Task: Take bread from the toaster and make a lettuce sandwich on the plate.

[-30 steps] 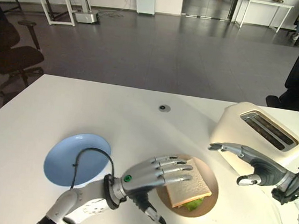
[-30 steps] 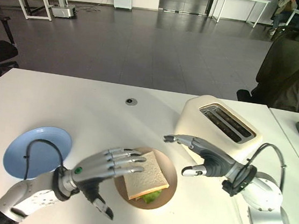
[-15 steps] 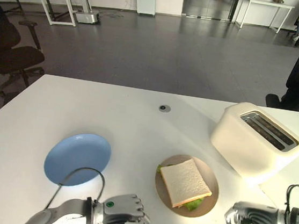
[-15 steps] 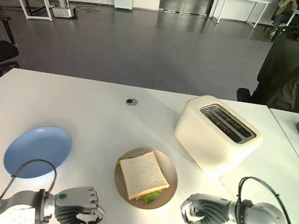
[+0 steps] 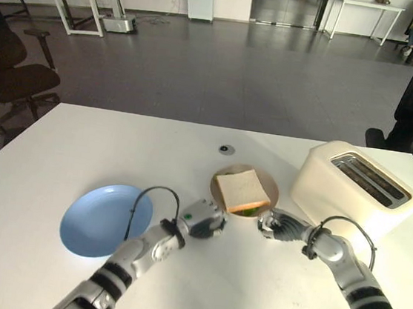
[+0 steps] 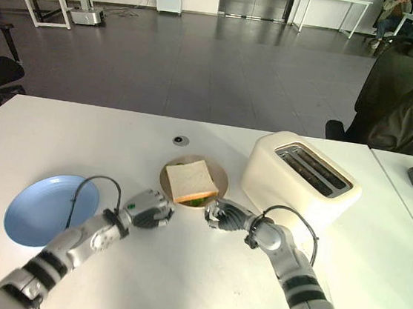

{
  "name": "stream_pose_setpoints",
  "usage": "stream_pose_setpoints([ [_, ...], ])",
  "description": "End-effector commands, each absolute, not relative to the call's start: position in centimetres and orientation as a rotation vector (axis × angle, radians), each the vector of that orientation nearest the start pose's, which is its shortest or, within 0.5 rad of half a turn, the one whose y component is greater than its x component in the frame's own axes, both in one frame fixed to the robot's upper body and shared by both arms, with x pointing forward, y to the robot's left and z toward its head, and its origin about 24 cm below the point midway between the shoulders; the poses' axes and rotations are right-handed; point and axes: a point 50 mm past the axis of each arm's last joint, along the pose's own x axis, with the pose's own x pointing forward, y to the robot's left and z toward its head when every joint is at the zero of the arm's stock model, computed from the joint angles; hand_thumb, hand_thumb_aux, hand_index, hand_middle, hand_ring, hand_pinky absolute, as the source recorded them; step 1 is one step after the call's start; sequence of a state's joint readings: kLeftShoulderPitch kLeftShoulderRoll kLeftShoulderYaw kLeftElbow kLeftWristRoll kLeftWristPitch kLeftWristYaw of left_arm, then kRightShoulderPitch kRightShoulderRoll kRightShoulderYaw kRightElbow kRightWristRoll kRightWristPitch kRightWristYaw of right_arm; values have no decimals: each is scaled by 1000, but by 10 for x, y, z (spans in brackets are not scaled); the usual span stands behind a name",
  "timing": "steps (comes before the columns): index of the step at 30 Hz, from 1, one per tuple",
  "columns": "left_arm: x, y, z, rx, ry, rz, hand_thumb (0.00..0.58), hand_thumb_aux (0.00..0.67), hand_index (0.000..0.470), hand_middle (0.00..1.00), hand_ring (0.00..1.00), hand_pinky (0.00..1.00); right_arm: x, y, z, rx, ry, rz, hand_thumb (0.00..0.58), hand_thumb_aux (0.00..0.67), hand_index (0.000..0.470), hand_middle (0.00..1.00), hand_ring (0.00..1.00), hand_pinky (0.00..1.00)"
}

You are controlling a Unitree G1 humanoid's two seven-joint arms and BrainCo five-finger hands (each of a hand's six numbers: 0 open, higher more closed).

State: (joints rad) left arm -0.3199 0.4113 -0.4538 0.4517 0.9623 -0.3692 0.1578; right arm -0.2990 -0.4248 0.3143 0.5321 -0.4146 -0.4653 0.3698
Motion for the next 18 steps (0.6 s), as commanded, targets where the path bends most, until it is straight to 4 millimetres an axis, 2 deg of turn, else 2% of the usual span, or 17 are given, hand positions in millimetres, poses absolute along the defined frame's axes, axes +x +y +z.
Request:
stream_pose_setpoints([
  [1, 276, 130, 17, 1392, -379, -577, 580, 670, 470, 1000, 1000, 1000, 270, -153, 1, -906, -19, 806, 580, 662, 464, 902, 902, 902],
  [2, 271, 131, 17, 1379, -383, -581, 580, 670, 470, 1000, 1000, 1000, 267, -155, 5, -898, -51, 798, 580, 657, 461, 902, 902, 902],
  [3, 266, 132, 18, 1355, -383, -586, 580, 670, 470, 1000, 1000, 1000, 263, -156, 10, -879, -87, 787, 570, 581, 407, 902, 902, 902],
  [4, 258, 132, 21, 1308, -386, -590, 580, 670, 470, 1000, 1000, 1000, 258, -157, 18, -847, -146, 774, 526, 465, 326, 902, 902, 902],
  [5, 246, 132, 26, 1247, -397, -602, 580, 670, 470, 1000, 1000, 1000, 254, -160, 28, -796, -198, 747, 494, 413, 289, 906, 906, 906],
  [6, 230, 130, 33, 1149, -415, -609, 580, 670, 470, 1000, 1000, 1000, 247, -165, 39, -747, -247, 715, 478, 389, 273, 902, 902, 902],
  [7, 215, 129, 40, 1056, -428, -615, 580, 670, 470, 965, 965, 965, 239, -171, 48, -697, -285, 688, 447, 349, 245, 902, 902, 902],
  [8, 200, 129, 48, 955, -439, -609, 580, 670, 470, 608, 608, 608, 231, -177, 57, -635, -321, 661, 382, 279, 195, 894, 894, 894],
  [9, 188, 130, 57, 838, -450, -608, 519, 452, 317, 0, 0, 0, 222, -180, 67, -566, -355, 639, 31, 18, 13, 824, 824, 824],
  [10, 178, 130, 66, 705, -464, -600, 379, 276, 194, 0, 0, 0, 214, -183, 75, -481, -387, 617, 0, 0, 0, 682, 682, 682],
  [11, 170, 132, 74, 577, -479, -588, 49, 29, 20, 0, 0, 0, 209, -185, 82, -395, -415, 587, 0, 0, 0, 498, 498, 498],
  [12, 166, 135, 79, 482, -487, -577, 0, 0, 0, 0, 0, 0, 205, -186, 85, -325, -427, 557, 0, 0, 0, 180, 180, 180],
  [13, 164, 138, 79, 414, -479, -564, 0, 0, 0, 0, 0, 0, 203, -186, 84, -283, -430, 535, 0, 0, 0, 0, 0, 0],
  [18, 171, 142, 68, 185, -428, -546, 0, 0, 0, 0, 0, 0, 198, -183, 73, -207, -415, 504, 0, 0, 0, 0, 0, 0],
])
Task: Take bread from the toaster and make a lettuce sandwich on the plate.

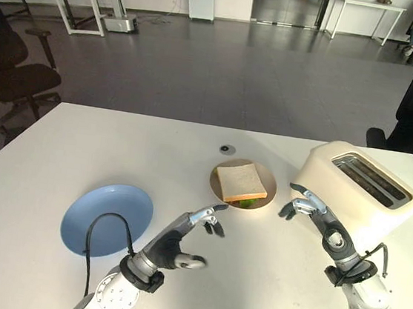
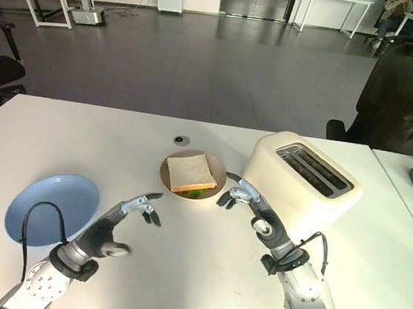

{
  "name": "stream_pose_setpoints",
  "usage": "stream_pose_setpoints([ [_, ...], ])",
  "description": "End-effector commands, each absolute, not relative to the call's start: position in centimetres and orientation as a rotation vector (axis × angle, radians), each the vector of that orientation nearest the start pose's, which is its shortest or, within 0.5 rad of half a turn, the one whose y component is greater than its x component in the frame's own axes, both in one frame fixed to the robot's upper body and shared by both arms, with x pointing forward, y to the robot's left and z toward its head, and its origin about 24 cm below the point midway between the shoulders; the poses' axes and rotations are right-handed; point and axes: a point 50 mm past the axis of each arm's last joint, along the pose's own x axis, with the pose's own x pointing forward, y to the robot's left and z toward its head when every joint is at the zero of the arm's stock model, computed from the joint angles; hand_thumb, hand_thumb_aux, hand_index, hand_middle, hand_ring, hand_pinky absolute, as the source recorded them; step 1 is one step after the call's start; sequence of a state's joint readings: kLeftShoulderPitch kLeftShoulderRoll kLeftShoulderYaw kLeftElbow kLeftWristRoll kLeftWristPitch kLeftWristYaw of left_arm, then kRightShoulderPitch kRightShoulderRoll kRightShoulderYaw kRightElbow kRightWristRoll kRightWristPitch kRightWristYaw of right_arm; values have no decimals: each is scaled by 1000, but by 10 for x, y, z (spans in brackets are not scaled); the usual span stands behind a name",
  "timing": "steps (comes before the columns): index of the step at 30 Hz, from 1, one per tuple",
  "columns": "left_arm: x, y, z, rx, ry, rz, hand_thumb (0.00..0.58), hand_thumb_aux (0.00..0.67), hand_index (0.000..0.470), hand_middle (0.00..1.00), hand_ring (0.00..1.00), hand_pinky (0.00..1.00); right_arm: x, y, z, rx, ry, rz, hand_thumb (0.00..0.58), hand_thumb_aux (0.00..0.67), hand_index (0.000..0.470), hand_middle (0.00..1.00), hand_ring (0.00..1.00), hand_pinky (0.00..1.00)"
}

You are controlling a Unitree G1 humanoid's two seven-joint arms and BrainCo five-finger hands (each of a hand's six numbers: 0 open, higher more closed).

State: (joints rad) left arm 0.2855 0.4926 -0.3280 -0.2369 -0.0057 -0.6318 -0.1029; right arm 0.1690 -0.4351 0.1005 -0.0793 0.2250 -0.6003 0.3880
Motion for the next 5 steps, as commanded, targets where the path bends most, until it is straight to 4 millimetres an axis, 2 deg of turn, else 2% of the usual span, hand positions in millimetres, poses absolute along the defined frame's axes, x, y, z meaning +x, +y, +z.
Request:
stream_pose_setpoints([
  [1, 172, 144, 66, 153, -420, -542, 0, 0, 0, 0, 0, 0, 198, -183, 71, -212, -413, 504, 0, 0, 0, 0, 0, 0],
  [5, 176, 149, 64, 77, -412, -531, 0, 0, 0, 0, 0, 0, 194, -185, 71, -228, -421, 500, 0, 0, 0, 0, 0, 0],
])
